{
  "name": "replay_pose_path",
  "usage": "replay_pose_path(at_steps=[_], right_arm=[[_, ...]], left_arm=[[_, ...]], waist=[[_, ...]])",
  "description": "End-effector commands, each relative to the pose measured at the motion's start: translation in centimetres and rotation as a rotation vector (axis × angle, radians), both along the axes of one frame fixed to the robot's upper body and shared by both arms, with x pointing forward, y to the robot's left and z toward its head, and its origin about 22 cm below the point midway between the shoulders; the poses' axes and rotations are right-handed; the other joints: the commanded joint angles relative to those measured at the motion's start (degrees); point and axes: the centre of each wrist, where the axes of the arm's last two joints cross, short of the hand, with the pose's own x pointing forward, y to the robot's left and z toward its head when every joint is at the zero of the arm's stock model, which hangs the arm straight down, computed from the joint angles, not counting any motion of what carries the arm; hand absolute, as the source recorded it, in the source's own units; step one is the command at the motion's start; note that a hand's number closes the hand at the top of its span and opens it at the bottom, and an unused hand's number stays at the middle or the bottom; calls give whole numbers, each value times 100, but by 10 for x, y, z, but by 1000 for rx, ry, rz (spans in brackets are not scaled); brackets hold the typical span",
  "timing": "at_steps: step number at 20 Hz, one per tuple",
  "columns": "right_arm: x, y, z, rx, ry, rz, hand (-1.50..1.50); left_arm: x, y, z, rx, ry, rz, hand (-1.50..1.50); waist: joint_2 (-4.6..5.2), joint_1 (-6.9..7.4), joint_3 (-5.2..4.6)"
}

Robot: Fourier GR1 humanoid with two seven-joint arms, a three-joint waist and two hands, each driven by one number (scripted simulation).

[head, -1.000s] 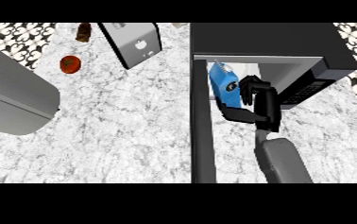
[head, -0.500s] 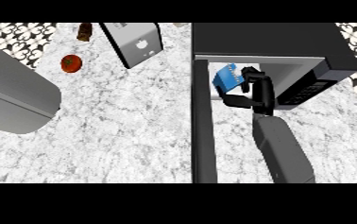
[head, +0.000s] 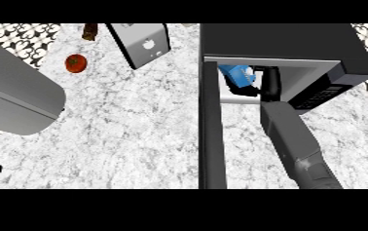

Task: Pick up the milk, place it into the microwave and close the microwave

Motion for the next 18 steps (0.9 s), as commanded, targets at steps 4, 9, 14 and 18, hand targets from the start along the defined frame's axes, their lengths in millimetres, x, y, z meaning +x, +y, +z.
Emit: replay_pose_path(at_steps=[4, 9, 14, 18], right_arm=[[17, 9, 15, -327, -71, -108, 150], [26, -2, 26, -399, -64, -190, 150], [26, -16, 25, -404, -61, -303, 150], [31, -19, 32, -360, -30, -361, 150]], left_arm=[[-1, 1, 1, 0, -1, -6, -150], [8, 10, -16, 3, 3, -20, -150], [21, 1, -8, 3, -27, -42, -150], [22, -4, -7, 6, -17, -66, -150]], waist=[[32, 145, -1], [59, 123, -3], [130, 229, 10], [147, 275, 15]])
